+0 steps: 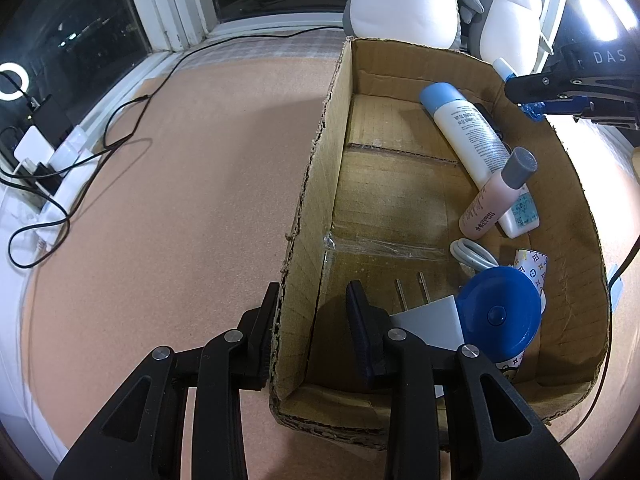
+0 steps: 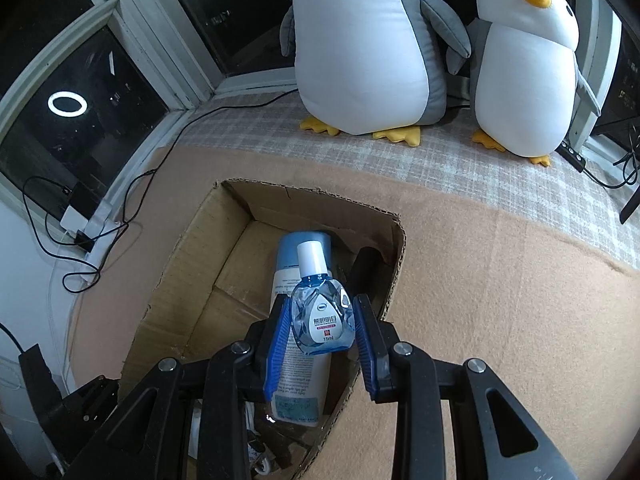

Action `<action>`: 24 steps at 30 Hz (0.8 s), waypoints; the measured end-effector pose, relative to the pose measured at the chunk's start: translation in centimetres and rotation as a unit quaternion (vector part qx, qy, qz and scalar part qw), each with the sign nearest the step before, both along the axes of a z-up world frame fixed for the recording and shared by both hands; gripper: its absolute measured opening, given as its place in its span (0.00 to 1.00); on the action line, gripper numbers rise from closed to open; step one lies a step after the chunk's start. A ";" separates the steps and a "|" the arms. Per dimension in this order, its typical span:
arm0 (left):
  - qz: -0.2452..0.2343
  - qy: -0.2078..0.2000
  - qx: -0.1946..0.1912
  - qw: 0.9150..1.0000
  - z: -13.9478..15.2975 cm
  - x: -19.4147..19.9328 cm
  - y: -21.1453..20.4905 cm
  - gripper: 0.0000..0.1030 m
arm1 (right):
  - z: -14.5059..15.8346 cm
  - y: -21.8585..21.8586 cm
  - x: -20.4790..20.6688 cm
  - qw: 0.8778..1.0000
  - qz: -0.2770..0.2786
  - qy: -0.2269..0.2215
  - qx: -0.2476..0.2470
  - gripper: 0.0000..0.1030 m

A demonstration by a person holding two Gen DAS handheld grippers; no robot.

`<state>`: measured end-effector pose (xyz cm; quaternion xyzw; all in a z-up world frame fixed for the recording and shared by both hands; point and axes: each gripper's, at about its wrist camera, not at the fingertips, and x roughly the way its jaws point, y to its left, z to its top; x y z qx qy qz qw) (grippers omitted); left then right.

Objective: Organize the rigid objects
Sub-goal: 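Carry the eye-drop bottle with the right gripper into the box and release, then move the right gripper to the blue phone stand and grasp it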

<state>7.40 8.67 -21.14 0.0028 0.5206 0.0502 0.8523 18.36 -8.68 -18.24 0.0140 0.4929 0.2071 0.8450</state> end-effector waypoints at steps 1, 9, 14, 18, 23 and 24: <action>0.000 0.000 0.000 1.000 0.0 0.0 0.0 0.30 | 0.0 0.1 0.0 1.000 0.001 0.000 0.000 0.28; 0.000 0.000 0.000 1.000 0.0 0.0 0.0 0.30 | 0.0 0.1 0.2 1.000 0.001 -0.001 -0.003 0.29; 0.000 0.000 0.000 1.000 0.0 0.0 0.0 0.30 | 0.8 -0.2 -0.2 1.000 0.003 -0.012 0.008 0.35; 0.000 0.000 0.001 1.000 0.1 -0.1 0.0 0.30 | 1.6 -0.6 -0.9 1.000 0.009 -0.017 0.018 0.35; 0.000 -0.001 0.001 1.000 0.1 -0.1 0.0 0.30 | 2.5 -1.1 -2.3 0.999 0.014 -0.026 0.013 0.35; 0.000 -0.001 0.001 1.000 0.1 -0.2 -0.1 0.30 | 2.8 -1.4 -2.6 0.999 0.013 -0.028 0.014 0.35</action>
